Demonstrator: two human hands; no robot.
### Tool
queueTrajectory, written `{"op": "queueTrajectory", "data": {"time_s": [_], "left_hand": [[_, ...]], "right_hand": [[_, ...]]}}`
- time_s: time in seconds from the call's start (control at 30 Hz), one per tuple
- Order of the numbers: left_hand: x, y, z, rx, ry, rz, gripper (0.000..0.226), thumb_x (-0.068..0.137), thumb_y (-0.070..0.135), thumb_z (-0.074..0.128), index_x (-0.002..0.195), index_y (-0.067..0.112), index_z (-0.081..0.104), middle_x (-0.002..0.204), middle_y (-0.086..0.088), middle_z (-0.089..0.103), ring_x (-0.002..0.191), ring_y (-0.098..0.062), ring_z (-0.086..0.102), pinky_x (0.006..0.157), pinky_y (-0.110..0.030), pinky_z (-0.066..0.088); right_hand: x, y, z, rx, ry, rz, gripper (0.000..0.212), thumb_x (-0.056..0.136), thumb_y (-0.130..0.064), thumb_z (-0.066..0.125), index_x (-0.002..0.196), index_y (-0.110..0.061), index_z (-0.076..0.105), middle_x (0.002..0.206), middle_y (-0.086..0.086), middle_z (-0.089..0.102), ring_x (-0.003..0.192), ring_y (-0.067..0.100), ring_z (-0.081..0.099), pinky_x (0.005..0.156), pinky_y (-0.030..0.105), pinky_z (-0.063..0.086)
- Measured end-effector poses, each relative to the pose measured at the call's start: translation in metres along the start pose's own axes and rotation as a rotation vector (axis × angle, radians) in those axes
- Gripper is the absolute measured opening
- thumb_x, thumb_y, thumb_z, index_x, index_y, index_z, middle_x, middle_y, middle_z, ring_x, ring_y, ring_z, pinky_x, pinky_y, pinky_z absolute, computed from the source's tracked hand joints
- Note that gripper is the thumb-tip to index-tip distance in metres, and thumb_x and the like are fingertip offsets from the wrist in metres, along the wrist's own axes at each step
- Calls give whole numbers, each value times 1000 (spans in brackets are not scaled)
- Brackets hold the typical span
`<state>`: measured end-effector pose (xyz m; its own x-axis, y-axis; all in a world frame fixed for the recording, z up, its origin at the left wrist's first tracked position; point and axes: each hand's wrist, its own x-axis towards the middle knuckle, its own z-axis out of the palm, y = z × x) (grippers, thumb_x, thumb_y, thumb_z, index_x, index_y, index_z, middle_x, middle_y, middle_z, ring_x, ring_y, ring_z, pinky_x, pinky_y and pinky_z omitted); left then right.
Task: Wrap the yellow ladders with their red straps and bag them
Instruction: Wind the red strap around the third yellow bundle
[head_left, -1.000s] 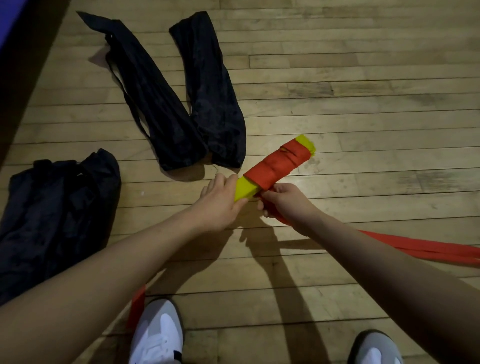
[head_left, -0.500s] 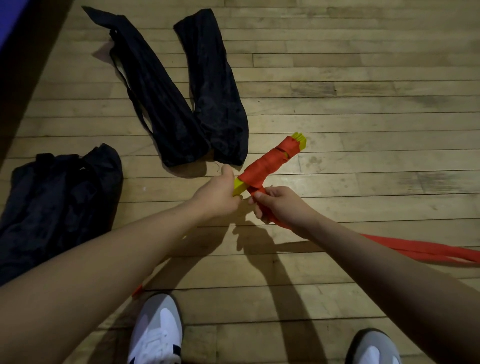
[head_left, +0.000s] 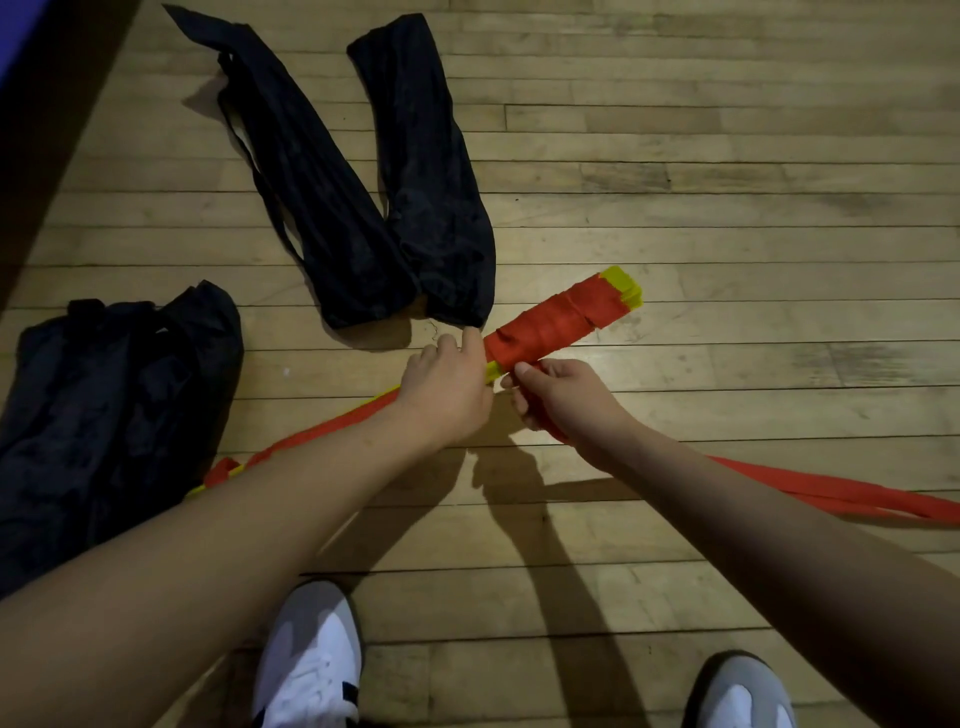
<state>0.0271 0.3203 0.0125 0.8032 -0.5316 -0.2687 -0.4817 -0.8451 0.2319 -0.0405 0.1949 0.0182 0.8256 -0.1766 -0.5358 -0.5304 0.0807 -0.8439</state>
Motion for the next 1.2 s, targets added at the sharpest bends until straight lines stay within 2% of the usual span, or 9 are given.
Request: {"op": "queueTrajectory", "data": {"time_s": [0.1,0.23,0.4,0.5,0.63,0.77,0.93,1.13,1.2], "left_hand": [[-5,-3,1,41,-28,73,57,96,37,43,142,11,20,126,-16,40,117,-32,41,97,-40,33],[-8,-7,-3,52,46,131,53,97,37,46,140,13,27,122,-12,44,112,-29,47,91,-37,38],[-5,-13,-12,58,84,106,43,87,43,63,117,17,46,111,-2,50,102,-21,52,73,-31,40],[-3,-20,-14,51,106,87,31,88,37,63,99,18,42,98,1,43,98,-21,51,69,-30,34],[-2,-22,-10,-34,104,32,35,91,34,59,113,16,39,102,-2,39,93,-21,49,67,-31,37],[-5,-18,-8,22,85,64,30,95,30,54,116,18,36,92,-2,54,77,-22,53,61,-32,39],[-6,-15,-4,49,126,33,35,91,22,57,119,17,37,104,-6,58,89,-28,60,66,-35,41],[-9,-19,-6,-70,-100,122,40,89,35,55,113,16,29,111,-6,38,105,-25,44,88,-37,32],[-12,-24,-9,-93,-144,168,36,89,32,56,105,19,26,107,-2,34,105,-23,42,86,-33,29]], "right_hand": [[0,7,-3,56,55,20,24,101,-16,44,88,-5,61,63,4,55,53,14,46,50,21,41],[0,11,-2,50,101,37,26,101,-16,44,85,-5,60,61,5,54,51,14,46,49,22,40],[0,7,-2,-40,-62,84,24,103,-14,39,92,-7,58,63,3,63,50,14,56,53,22,47],[-6,7,2,-112,-167,33,22,103,-15,39,97,-5,58,65,3,64,52,14,57,55,23,47],[-10,3,6,-119,-138,-47,24,103,-14,40,96,-2,60,63,5,59,49,12,50,49,20,41],[-9,1,4,-82,-157,-35,25,103,-15,40,99,0,60,64,5,60,49,13,49,49,20,42],[-6,3,3,-46,-147,-30,23,102,-16,43,95,-3,60,65,6,61,49,14,51,52,22,44],[-6,11,1,69,-82,1,21,101,-14,47,85,-6,58,65,8,60,51,17,50,53,26,42],[-7,16,-3,54,-78,8,21,101,-15,47,87,-5,59,65,8,60,51,17,50,53,25,42]]}}
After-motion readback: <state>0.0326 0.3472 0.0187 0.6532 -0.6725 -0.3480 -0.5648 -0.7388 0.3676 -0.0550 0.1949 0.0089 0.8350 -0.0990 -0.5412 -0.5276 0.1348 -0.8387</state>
